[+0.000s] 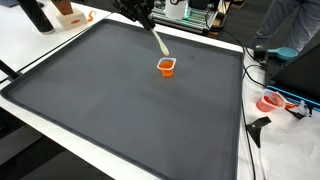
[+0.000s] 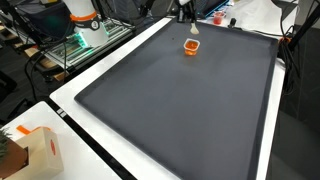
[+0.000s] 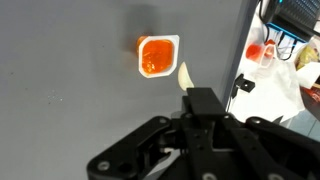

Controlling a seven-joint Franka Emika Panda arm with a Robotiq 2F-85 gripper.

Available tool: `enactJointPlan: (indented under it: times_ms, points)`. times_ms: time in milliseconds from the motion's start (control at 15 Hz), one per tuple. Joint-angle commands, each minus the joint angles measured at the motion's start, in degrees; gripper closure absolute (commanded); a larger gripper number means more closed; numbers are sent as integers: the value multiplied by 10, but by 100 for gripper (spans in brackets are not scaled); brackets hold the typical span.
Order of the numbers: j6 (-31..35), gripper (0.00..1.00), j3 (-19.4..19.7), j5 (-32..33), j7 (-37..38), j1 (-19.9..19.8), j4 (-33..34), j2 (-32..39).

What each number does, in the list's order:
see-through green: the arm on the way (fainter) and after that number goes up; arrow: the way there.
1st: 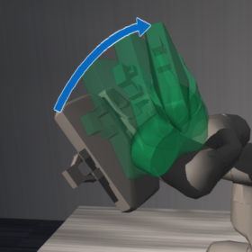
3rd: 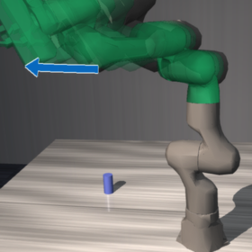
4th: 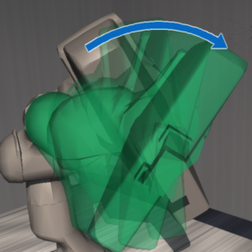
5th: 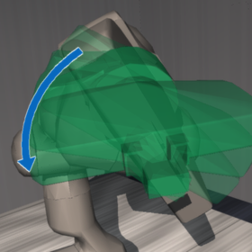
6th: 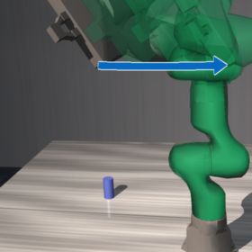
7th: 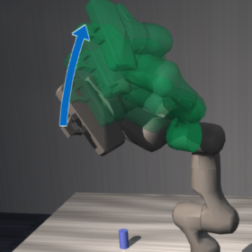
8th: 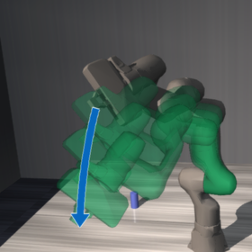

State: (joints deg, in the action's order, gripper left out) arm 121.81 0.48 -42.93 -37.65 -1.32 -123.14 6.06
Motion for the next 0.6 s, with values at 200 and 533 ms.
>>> enactJointPlan:
  times_ms: [200,533]
  points:
    - [86,97,-40,195,205,50,-22,-49]
    - [110,97,-63,347,334,76,-25,-54]
